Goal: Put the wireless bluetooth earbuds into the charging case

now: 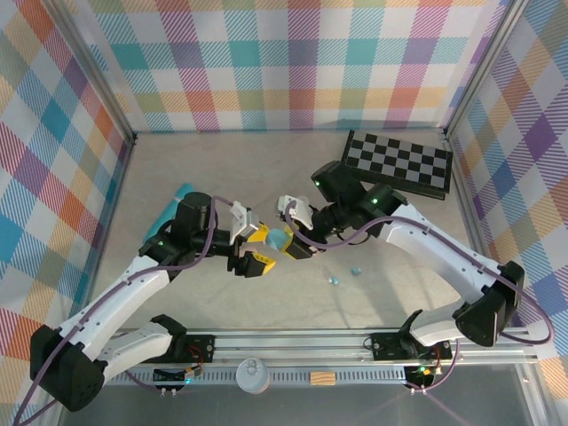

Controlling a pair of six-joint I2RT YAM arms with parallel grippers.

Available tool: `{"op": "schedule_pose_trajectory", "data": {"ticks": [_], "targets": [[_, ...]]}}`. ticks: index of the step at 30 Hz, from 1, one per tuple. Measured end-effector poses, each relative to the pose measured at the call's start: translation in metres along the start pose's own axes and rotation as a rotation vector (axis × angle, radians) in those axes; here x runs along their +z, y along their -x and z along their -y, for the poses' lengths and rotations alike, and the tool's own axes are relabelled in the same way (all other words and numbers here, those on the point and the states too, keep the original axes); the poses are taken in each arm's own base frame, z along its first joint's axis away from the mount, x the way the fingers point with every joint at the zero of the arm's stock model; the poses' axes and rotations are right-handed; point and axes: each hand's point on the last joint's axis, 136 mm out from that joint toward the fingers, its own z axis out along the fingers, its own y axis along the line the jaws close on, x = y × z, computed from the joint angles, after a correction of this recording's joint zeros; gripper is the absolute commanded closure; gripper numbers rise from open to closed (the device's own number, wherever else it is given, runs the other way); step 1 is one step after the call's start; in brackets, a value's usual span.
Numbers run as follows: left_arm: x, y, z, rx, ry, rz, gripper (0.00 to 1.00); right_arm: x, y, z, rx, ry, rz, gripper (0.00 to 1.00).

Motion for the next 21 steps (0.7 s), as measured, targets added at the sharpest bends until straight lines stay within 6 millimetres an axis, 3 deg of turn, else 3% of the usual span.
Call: {"op": "schedule_pose_trajectory", "data": {"ticks": [10, 15, 21], "targets": [[0.006, 0.0, -0.005, 0.034, -0.02, 0.007, 0.39, 0.01, 0.0, 0.014, -0.012, 0.052, -0.026, 0.76], [0.01, 0.0, -0.012, 0.04, -0.007, 0.007, 0.51, 0.009, -0.002, 0.016, -0.007, 0.081, -0.027, 0.76], [0.01, 0.005, -0.014, 0.057, -0.003, 0.019, 0.52, 0.004, -0.002, 0.017, -0.019, 0.087, -0.024, 0.76]]}}
